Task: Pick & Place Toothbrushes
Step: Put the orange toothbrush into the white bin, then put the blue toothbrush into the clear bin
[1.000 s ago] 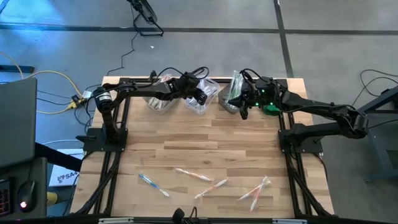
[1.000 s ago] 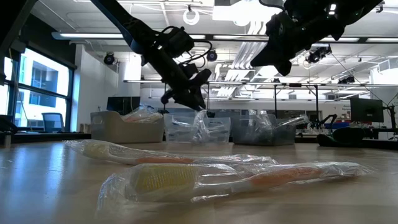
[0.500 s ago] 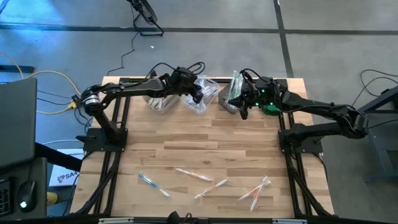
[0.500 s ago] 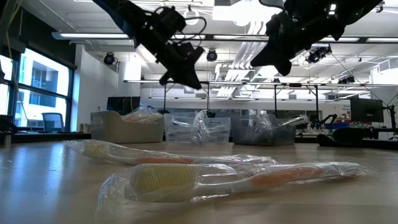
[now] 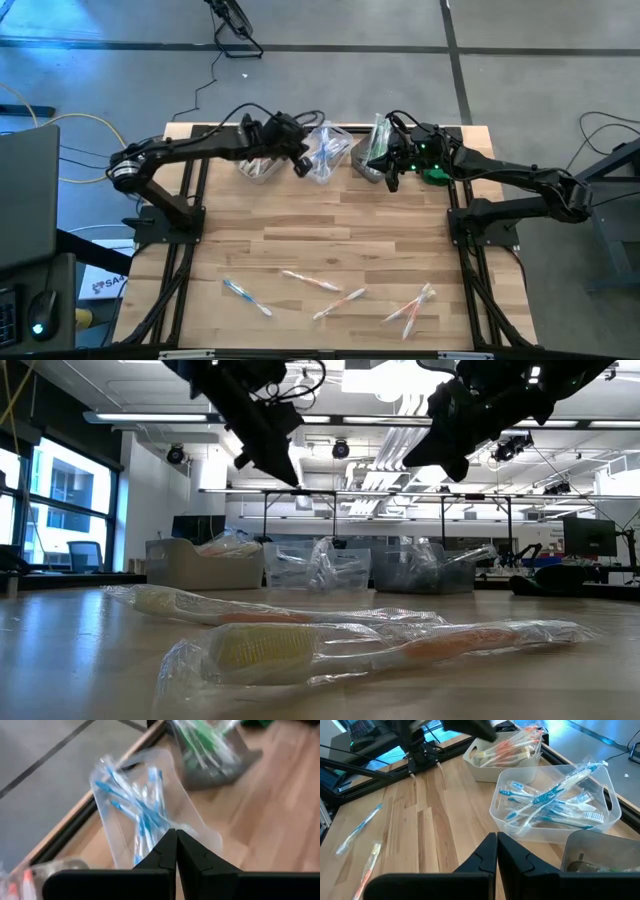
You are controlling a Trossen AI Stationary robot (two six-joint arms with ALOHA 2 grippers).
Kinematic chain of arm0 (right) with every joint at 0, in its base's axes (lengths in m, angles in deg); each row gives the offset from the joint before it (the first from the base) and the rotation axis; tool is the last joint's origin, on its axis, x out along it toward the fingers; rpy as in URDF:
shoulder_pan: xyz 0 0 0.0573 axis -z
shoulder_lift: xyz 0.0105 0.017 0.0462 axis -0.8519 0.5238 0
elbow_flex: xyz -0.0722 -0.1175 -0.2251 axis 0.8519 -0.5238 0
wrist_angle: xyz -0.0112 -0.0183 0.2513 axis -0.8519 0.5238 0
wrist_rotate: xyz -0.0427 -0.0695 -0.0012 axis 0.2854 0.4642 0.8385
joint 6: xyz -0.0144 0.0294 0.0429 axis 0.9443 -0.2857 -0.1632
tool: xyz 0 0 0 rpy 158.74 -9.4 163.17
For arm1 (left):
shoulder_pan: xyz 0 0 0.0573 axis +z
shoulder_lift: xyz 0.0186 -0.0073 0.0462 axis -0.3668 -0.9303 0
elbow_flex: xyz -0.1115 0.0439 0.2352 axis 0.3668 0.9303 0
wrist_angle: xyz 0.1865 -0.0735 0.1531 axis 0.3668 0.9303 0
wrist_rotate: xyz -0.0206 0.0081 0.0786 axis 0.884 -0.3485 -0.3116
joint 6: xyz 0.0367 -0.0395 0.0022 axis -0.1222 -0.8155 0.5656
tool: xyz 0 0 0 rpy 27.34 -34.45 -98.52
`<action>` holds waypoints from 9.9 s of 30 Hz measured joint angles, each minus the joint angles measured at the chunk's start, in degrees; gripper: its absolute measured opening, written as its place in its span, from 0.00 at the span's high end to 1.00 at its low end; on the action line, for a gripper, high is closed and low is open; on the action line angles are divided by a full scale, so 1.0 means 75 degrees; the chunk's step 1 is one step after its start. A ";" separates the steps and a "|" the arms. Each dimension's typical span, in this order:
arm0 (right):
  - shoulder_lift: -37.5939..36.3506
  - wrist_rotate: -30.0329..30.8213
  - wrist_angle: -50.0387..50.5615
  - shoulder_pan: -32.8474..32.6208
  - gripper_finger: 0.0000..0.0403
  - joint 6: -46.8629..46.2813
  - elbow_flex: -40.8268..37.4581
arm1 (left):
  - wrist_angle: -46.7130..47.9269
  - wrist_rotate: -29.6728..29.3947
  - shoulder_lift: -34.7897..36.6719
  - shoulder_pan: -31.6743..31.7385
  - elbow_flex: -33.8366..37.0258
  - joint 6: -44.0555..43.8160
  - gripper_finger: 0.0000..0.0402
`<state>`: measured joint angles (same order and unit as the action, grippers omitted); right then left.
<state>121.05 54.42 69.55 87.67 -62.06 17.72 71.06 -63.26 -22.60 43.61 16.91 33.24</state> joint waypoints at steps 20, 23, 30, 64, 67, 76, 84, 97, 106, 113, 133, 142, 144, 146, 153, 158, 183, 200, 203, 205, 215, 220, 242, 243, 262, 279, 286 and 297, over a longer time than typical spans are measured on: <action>0.0000 0.0000 0.0003 -0.0003 0.99 -0.0031 0.0001 | 0.1209 0.0889 0.0411 -0.2408 0.0006 0.0940 1.00; 0.0002 0.0000 0.0003 0.0000 0.99 -0.0058 0.0001 | 0.1211 0.1072 0.0411 -0.2541 0.0004 0.0933 1.00; 0.0002 0.0000 0.0020 -0.0002 0.99 -0.0256 0.0001 | 0.1255 0.1746 0.0410 -0.2689 0.0006 0.1330 0.99; 0.0000 0.0003 0.0976 0.0000 0.99 0.0032 0.0001 | 0.1804 0.1651 -0.1136 -0.5109 0.0009 -0.0300 0.60; 0.0001 0.0003 0.0984 0.0000 0.99 0.0034 0.0001 | 0.1789 0.1656 -0.1310 -0.5112 0.0004 -0.0294 0.60; 0.0001 0.0003 0.1134 -0.0002 0.99 0.0032 0.0001 | 0.1540 0.2105 -0.1984 -0.5115 0.0003 -0.0280 0.61; 0.0003 0.0003 0.1157 -0.0003 0.99 0.0032 0.0001 | 0.0852 0.2495 -0.2482 -0.5254 -0.0003 -0.0281 0.61; 0.0003 0.0009 0.1155 0.0000 0.99 0.0035 0.0001 | 0.0754 0.1982 -0.3141 -0.5774 -0.0012 -0.0936 0.61; 0.0000 0.0006 0.1148 -0.0003 0.99 0.0035 0.0001 | 0.0742 0.1656 -0.3153 -0.5765 -0.0012 -0.1321 0.61; 0.0000 0.0003 0.1148 0.0000 0.99 0.0035 0.0001 | 0.0751 0.1586 -0.3162 -0.5754 -0.0009 -0.1337 0.71; 0.0000 0.0003 0.1151 0.0000 0.99 0.0035 0.0001 | 0.0726 0.1984 -0.3150 -0.5734 0.0009 -0.2739 0.99; 0.0000 0.0001 0.1323 -0.0002 0.99 0.0083 0.0001 | 0.0704 0.2156 -0.3147 -0.5733 0.0006 -0.3495 1.00; 0.0000 0.0003 0.1356 0.0000 0.99 0.0229 0.0001 | 0.0691 0.2213 -0.3100 -0.5733 0.0009 -0.3722 1.00; 0.0002 0.0002 0.1393 0.0000 0.99 0.0385 0.0001 | 0.0567 0.2263 -0.3092 -0.5750 0.0015 -0.3892 1.00; 0.0001 0.0003 0.1594 0.0000 0.99 0.0635 0.0001 | 0.0733 0.1702 -0.2990 -0.5686 -0.0494 -0.4074 1.00; 0.0000 0.0003 0.1707 -0.0003 0.99 0.0641 0.0001 | 0.1837 0.1240 -0.2978 -0.5347 -0.1273 -0.3898 1.00; 0.0000 0.0020 0.2381 0.0000 0.99 0.0860 0.0001 | 0.6820 -0.0673 -0.1170 -0.2686 -0.2900 -0.1835 1.00; 0.0001 0.0034 0.1993 -0.0003 0.99 0.0350 0.0001 | 0.4698 -0.0918 0.1633 0.0275 0.0424 -0.0753 1.00; 0.0001 0.0041 0.1787 -0.0003 0.99 0.0342 0.0001 | 0.3608 -0.0744 0.2179 0.0861 0.1469 -0.0547 1.00; 0.0002 0.0036 0.1610 -0.0003 0.99 0.0326 0.0001 | 0.2784 -0.0655 0.2457 0.1197 0.2038 -0.0371 1.00; 0.0000 0.0246 0.0889 -0.0002 0.99 -0.0063 0.0001 | 0.0497 -0.0297 0.2567 0.2283 0.3515 0.0546 1.00; 0.0000 0.0552 0.0895 -0.0003 0.99 -0.0256 0.0001 | 0.0395 0.0009 0.2559 0.2771 0.3683 0.0596 1.00; 0.0003 0.0632 0.0753 -0.0003 0.99 -0.0236 0.0001 | -0.0453 0.0444 0.2547 0.3106 0.4325 0.0948 0.88; 0.0000 0.0633 0.0739 -0.0001 0.99 -0.0236 0.0001 | -0.0454 0.0440 0.2547 0.3106 0.4325 0.0937 0.85; -0.0732 0.0307 -0.0118 -0.0003 0.99 -0.0730 0.0001 | 0.0816 0.0859 0.2649 0.2915 0.2437 -0.0375 0.63; -0.2320 -0.0331 0.1242 -0.0207 0.99 -0.1183 0.0001 | 0.0433 -0.1390 0.2748 0.0095 0.1786 -0.1387 0.99; -0.2302 -0.0437 0.1297 -0.0685 0.99 -0.0520 0.0001 | 0.0560 -0.1365 0.2748 -0.1443 0.1784 -0.2084 1.00; -0.2299 0.0030 0.1297 -0.0854 0.99 -0.0166 0.0001 | 0.2705 -0.1386 0.2748 -0.4232 0.1783 -0.5769 1.00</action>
<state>103.81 54.64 79.27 81.27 -63.30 17.73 91.35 -73.65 -1.98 11.87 30.28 -10.03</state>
